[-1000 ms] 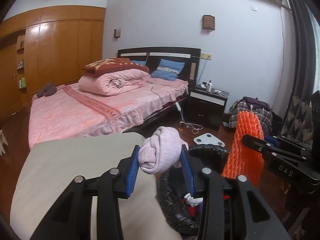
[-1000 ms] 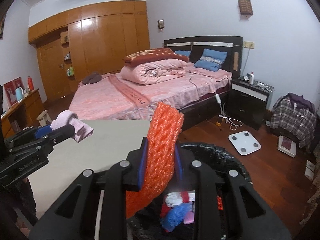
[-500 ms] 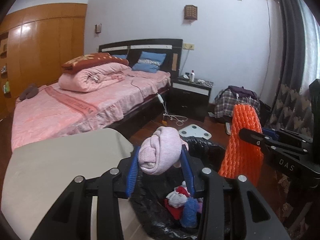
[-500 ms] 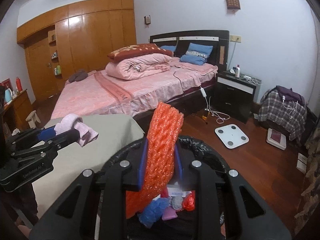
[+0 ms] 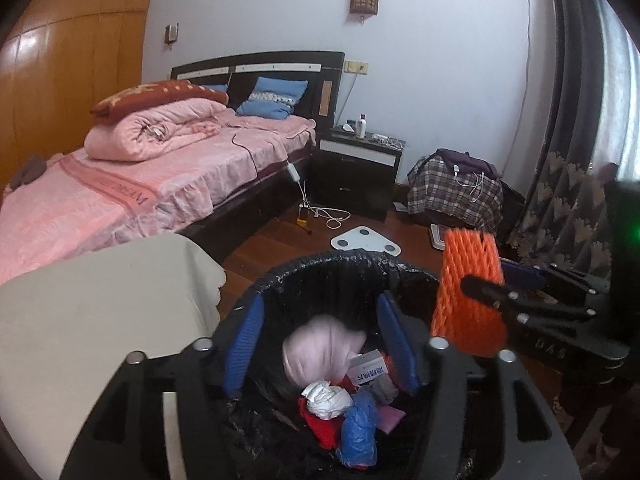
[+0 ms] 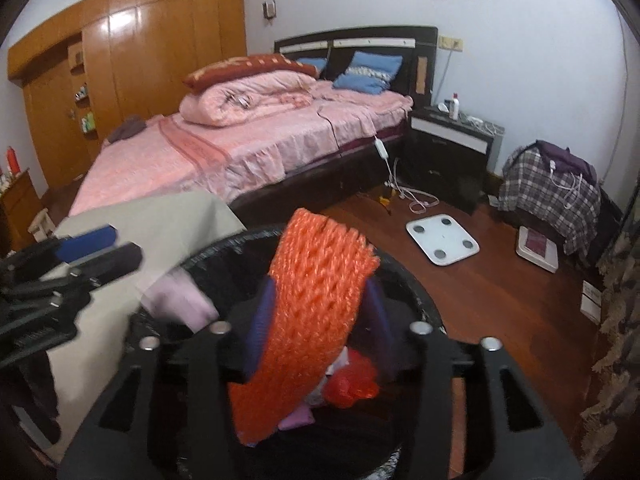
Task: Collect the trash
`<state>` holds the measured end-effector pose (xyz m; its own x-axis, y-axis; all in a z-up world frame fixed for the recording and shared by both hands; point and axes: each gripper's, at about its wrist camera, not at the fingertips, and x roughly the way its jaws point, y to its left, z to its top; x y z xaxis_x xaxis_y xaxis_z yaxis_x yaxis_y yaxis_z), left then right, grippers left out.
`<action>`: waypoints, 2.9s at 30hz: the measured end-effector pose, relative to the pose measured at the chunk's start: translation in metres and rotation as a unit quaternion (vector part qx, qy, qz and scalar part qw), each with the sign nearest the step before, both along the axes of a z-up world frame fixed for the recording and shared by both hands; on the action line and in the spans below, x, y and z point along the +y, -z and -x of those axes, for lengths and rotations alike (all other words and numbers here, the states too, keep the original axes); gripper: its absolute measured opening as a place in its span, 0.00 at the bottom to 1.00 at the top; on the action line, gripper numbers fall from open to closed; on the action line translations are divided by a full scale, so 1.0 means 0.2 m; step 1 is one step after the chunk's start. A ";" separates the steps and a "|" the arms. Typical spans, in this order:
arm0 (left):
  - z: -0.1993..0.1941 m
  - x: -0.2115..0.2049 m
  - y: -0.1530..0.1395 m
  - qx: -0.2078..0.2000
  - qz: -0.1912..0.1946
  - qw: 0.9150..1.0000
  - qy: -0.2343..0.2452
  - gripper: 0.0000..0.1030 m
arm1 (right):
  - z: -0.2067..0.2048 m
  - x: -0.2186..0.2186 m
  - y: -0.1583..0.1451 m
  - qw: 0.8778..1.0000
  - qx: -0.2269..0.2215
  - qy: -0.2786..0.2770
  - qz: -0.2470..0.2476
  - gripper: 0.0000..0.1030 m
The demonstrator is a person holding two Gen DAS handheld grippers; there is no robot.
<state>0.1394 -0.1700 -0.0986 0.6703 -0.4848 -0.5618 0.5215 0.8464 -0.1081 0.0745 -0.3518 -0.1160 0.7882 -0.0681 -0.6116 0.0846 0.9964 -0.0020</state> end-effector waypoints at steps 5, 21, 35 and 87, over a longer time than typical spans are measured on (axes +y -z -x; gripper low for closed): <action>-0.02 0.05 0.02 0.007 -0.005 1.000 -0.016 0.72 | -0.01 -0.04 0.08 1.000 0.014 0.018 0.004 0.85; 0.13 0.46 -0.17 -0.014 -0.018 0.994 -0.109 0.94 | 0.15 0.18 -0.15 0.999 -0.018 -0.012 -0.029 0.94; 0.46 0.68 -0.39 -0.052 -0.018 0.986 -0.155 0.94 | 0.33 0.51 -0.46 0.995 -0.050 -0.077 -0.026 0.95; 0.76 0.74 -0.58 -0.096 -0.010 0.982 -0.161 0.94 | 0.59 0.62 -0.63 0.993 -0.078 -0.092 -0.017 0.95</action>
